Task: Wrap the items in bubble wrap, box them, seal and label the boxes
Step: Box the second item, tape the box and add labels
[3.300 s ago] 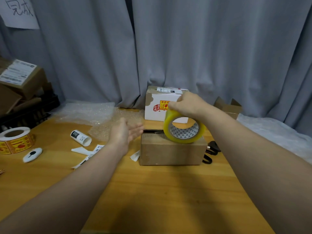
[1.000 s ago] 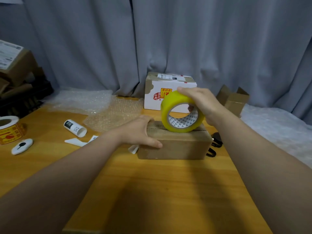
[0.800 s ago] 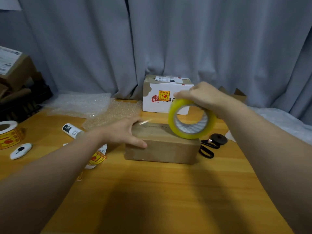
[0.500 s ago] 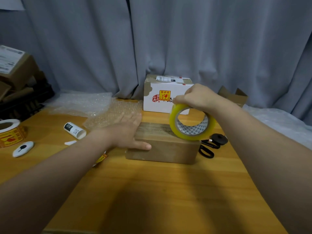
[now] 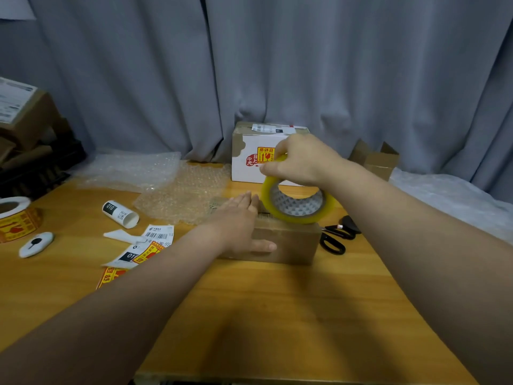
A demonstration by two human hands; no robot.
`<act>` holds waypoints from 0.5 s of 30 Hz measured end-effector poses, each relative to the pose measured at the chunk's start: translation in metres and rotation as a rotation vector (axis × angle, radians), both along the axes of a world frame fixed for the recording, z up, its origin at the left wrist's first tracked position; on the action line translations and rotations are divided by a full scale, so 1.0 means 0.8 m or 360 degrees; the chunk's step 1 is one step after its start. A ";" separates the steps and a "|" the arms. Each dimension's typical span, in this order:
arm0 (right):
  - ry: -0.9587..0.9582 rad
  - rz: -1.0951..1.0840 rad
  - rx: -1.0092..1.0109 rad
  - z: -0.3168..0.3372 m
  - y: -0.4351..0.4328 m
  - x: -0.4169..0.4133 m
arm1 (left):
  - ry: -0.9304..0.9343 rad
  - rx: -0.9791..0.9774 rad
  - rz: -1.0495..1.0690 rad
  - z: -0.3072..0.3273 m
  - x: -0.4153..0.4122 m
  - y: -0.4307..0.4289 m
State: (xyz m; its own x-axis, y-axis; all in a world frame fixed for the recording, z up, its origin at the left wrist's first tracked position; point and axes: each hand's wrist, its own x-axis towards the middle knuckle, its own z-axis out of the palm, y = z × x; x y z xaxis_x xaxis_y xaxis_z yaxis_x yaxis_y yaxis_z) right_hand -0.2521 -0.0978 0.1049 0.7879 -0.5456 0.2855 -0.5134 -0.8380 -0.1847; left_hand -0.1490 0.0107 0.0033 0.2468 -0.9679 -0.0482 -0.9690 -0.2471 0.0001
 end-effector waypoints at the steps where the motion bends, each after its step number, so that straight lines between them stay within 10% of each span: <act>1: 0.0090 -0.0034 -0.0074 0.005 -0.001 -0.005 | 0.0003 0.0017 0.0004 0.002 0.000 0.001; 15: 0.0808 -0.0219 -0.0573 -0.012 -0.020 -0.020 | -0.0062 0.0274 0.0202 0.013 -0.040 -0.021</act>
State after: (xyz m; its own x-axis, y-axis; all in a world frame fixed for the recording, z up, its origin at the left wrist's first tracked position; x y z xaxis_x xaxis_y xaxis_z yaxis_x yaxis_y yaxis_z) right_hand -0.2685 -0.1136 0.0955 0.8027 -0.5911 0.0793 -0.5705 -0.7223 0.3909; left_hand -0.1811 -0.0064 0.0140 0.3709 -0.9072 -0.1983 -0.9286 -0.3601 -0.0893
